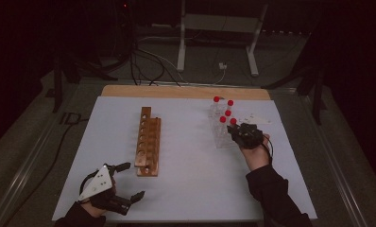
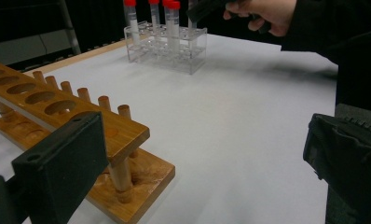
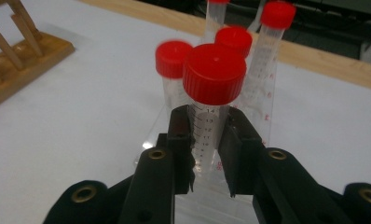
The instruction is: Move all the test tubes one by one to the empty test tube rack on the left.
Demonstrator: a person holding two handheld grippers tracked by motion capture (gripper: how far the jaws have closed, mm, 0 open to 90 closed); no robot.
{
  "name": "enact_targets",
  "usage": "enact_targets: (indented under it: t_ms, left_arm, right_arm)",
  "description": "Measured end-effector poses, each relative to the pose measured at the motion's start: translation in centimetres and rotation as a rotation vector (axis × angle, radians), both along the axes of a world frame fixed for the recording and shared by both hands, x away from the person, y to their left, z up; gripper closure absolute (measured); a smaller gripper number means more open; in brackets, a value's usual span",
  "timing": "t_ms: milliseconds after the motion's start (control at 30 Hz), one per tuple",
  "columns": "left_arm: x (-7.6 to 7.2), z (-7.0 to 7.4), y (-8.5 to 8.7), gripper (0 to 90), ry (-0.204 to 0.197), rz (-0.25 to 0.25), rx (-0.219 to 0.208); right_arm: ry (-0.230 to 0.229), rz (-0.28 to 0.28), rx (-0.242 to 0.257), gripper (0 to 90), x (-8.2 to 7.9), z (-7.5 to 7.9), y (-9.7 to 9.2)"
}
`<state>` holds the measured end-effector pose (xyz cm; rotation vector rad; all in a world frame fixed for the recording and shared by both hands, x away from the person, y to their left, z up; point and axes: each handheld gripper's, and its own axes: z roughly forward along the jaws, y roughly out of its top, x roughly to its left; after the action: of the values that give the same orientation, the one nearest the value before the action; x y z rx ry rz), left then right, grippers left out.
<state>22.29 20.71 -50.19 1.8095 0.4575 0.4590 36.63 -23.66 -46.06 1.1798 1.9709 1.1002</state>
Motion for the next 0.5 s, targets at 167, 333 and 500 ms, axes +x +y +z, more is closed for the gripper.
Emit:
enact_targets:
  t_ms: [167,333,500]
  left_arm:
    - [0.1,0.1,-0.1,0.4,0.007,-0.002,0.000]
    - [0.1,0.4,-0.2,0.4,0.013,-0.007,0.003]
    - [0.4,1.0,-0.4,0.4,0.013,-0.022,-0.008]
  right_arm:
    - [-0.041,0.008,0.019,75.4,-0.8,1.4,-0.2]
    - [-0.066,0.016,0.028,75.4,-1.6,2.5,-0.2]
    - [-0.075,0.046,0.023,75.4,-2.9,3.5,0.0]
